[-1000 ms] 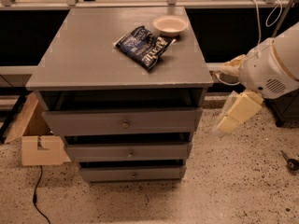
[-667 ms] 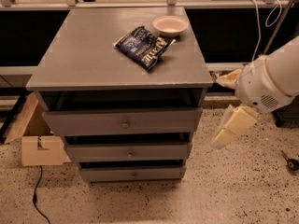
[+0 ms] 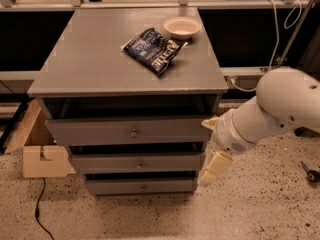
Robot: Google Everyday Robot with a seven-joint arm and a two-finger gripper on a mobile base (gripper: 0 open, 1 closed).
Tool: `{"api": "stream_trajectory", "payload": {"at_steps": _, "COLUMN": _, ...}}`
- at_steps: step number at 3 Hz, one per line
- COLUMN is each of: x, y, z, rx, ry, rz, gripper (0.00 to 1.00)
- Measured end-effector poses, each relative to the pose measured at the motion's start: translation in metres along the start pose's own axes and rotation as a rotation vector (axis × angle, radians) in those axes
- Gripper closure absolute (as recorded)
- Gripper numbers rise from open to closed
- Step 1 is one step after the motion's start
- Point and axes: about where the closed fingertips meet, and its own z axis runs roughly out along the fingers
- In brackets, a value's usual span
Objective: Open top drawer
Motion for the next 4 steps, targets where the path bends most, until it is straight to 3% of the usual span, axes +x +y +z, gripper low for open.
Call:
{"api": "stream_trajectory", "payload": {"at_steps": 1, "x": -0.002, "y": -0.023, "z": 0.062, "rx": -0.002, "ry": -0.047, "rz": -0.031, "gripper": 0.0}}
{"api": "stream_trajectory", "payload": {"at_steps": 2, "x": -0.004, "y": -0.024, "z": 0.064, "rx": 0.002, "ry": -0.037, "rz": -0.041, "gripper": 0.0}}
{"api": "stream_trajectory", "payload": {"at_steps": 4, "x": -0.043, "y": -0.064, "z": 0.086, "rx": 0.076, "ry": 0.084, "rz": -0.253, "gripper": 0.0}}
